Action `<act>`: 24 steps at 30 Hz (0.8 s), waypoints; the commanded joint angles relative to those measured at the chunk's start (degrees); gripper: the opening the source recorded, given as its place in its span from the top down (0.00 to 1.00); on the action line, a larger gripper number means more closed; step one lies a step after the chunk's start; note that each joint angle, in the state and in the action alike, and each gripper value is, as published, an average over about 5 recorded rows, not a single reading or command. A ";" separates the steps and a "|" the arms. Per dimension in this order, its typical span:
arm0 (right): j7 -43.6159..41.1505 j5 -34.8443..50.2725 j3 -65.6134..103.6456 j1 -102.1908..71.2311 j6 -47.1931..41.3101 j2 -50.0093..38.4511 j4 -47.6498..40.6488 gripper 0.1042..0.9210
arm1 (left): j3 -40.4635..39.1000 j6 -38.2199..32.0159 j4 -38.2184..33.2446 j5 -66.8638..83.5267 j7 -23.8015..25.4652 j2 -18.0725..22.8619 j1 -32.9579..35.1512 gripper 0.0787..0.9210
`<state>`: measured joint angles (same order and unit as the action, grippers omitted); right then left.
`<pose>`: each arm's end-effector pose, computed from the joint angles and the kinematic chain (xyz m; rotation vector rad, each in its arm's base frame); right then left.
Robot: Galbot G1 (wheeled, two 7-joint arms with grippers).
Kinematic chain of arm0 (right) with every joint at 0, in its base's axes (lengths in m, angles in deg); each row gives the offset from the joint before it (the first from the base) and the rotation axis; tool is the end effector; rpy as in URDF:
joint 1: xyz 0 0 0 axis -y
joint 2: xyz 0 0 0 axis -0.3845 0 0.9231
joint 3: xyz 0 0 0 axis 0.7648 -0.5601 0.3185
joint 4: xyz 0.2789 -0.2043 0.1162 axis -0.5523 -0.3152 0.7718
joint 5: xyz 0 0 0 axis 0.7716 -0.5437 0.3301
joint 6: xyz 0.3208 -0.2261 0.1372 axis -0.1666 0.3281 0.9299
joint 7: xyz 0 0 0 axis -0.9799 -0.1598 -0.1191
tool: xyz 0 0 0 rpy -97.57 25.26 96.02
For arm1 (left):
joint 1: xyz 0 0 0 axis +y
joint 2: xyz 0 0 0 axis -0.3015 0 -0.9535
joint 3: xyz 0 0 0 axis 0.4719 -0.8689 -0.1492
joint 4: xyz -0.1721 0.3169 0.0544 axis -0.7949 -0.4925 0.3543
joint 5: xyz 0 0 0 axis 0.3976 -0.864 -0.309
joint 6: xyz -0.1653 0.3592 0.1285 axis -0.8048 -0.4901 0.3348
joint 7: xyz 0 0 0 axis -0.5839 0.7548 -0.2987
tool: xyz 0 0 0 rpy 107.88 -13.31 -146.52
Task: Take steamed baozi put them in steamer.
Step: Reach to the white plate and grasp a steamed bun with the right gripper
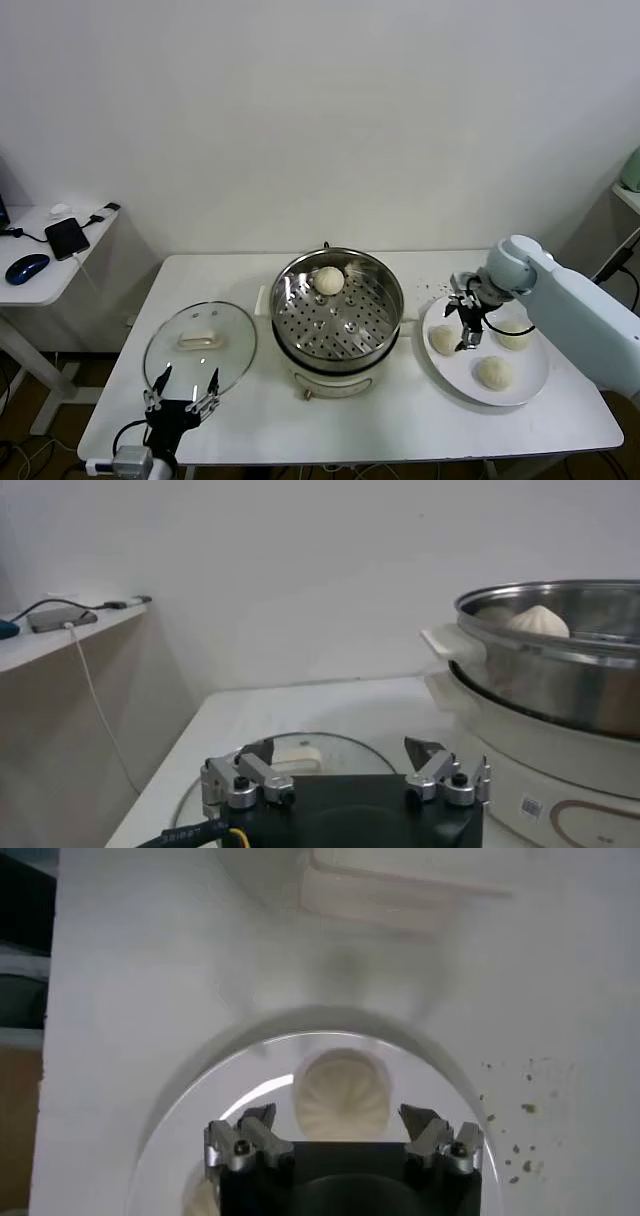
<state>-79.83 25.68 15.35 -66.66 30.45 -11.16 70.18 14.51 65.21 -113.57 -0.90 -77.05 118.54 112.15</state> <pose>0.5784 -0.1335 -0.2242 1.2714 -1.3786 1.2455 0.1780 0.0560 -0.3207 0.0198 -2.8091 -0.1003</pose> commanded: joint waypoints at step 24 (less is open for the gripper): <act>2.90 -4.07 2.92 -2.86 1.71 4.18 -6.48 0.12 | -0.26 -0.15 1.04 -0.98 -0.05 0.54 0.11 0.12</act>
<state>-77.45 22.00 17.94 -69.19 31.94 -7.43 64.59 14.28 65.03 -112.60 -1.83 -77.14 119.07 112.26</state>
